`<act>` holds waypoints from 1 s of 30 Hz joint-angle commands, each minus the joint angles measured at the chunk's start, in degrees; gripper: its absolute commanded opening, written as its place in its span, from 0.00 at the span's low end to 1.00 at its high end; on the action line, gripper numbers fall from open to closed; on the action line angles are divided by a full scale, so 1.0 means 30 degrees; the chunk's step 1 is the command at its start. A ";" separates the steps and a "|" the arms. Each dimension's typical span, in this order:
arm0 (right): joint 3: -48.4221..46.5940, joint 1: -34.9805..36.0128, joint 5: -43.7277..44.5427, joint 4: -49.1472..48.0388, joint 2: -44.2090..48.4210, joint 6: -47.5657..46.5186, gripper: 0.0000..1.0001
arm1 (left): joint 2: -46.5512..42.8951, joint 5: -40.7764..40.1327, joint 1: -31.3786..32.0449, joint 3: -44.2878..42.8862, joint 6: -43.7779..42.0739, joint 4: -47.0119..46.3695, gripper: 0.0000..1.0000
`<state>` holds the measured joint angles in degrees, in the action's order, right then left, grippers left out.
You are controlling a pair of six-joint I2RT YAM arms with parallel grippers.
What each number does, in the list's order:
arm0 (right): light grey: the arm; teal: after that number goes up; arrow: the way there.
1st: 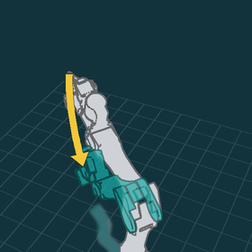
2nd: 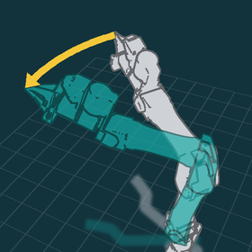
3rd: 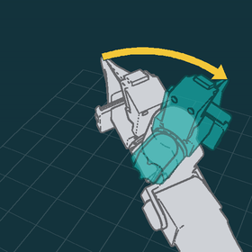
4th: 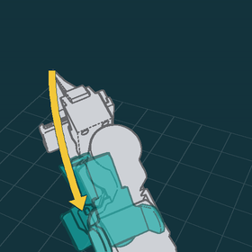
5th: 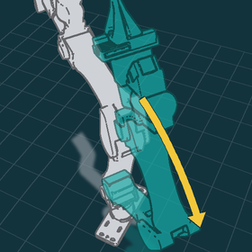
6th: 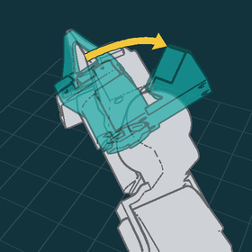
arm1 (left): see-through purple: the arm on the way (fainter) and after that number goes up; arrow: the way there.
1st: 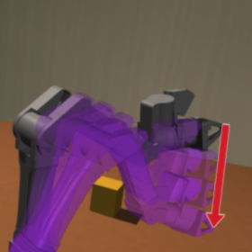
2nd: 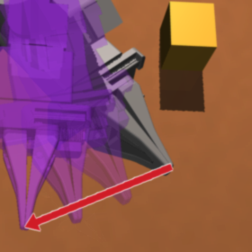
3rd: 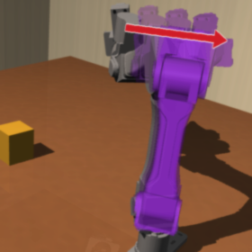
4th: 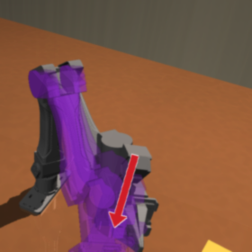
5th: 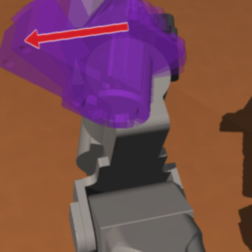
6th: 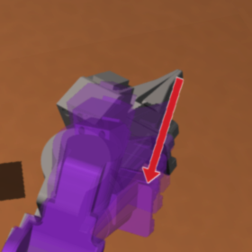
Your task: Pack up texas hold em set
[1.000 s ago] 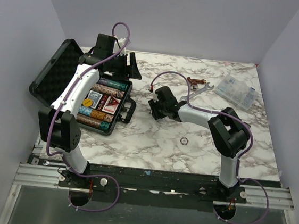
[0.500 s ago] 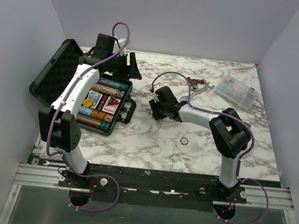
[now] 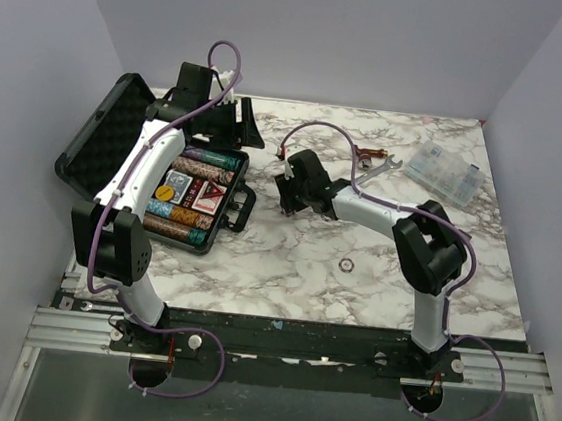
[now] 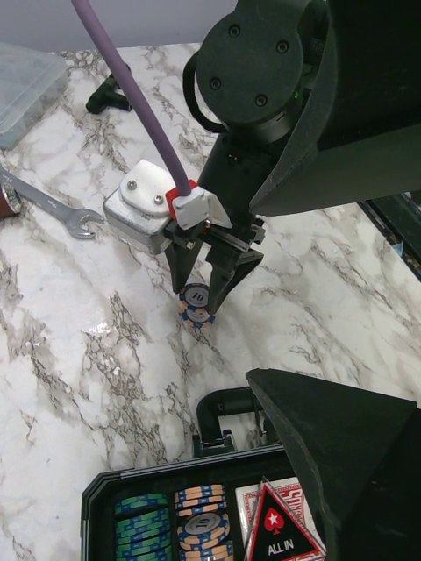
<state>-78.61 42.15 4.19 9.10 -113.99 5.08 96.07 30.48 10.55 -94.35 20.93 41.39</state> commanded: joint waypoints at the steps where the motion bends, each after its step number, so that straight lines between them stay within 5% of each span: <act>1: -0.0503 -0.0025 0.0209 0.0598 -0.0930 -0.0031 0.27 | -0.0229 0.0540 -0.0233 0.0126 0.0114 -0.0344 0.70; 25: -0.1226 -0.0023 -0.0033 0.0920 -0.1835 -0.0177 0.35 | -0.0202 0.0856 -0.0381 0.0235 0.0172 -0.0517 0.72; 30: -0.1177 -0.0018 -0.0091 0.0923 -0.1831 -0.0152 0.45 | -0.0207 0.0933 -0.0410 0.0203 0.0172 -0.0524 0.72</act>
<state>-80.58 42.15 4.16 10.52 -118.43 4.89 96.07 31.57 9.76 -94.04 21.21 41.08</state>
